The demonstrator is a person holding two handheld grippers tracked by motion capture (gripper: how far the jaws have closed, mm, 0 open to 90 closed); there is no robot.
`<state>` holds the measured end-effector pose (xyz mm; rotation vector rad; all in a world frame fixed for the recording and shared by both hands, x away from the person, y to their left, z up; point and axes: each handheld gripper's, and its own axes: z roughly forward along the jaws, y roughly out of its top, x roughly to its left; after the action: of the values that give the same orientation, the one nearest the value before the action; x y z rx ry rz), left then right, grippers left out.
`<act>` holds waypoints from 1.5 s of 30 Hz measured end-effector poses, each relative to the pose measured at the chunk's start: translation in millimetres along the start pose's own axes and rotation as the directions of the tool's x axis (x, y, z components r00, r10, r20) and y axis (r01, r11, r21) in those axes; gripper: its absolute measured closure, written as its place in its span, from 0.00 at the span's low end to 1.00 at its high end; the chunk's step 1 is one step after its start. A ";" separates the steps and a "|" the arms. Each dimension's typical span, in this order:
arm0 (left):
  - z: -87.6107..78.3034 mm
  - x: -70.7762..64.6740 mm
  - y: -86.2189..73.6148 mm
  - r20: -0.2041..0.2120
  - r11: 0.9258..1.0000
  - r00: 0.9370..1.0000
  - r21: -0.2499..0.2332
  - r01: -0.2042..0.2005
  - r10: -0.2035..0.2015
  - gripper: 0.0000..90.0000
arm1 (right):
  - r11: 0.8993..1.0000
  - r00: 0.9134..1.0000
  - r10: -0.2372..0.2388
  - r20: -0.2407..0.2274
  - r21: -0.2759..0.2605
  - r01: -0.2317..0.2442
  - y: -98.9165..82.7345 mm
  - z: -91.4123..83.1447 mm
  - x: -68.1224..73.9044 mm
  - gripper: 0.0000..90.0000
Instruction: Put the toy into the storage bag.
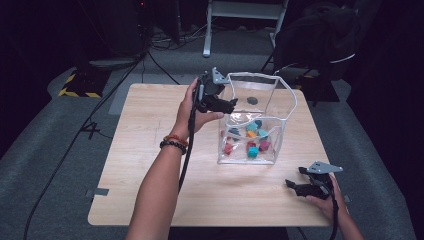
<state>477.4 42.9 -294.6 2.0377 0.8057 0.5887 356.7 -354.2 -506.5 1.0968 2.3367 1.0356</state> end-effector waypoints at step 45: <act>-29.5 22.6 -102.2 -0.023 0.984 0.999 0.172 -0.041 0.046 0.19 | 1.000 1.000 0.001 0.001 0.000 -0.001 0.0 0.0 0.1 0.22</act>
<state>440.3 119.6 -362.2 2.2131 0.8554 0.5899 356.7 -354.2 -506.6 1.0986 2.3356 1.0360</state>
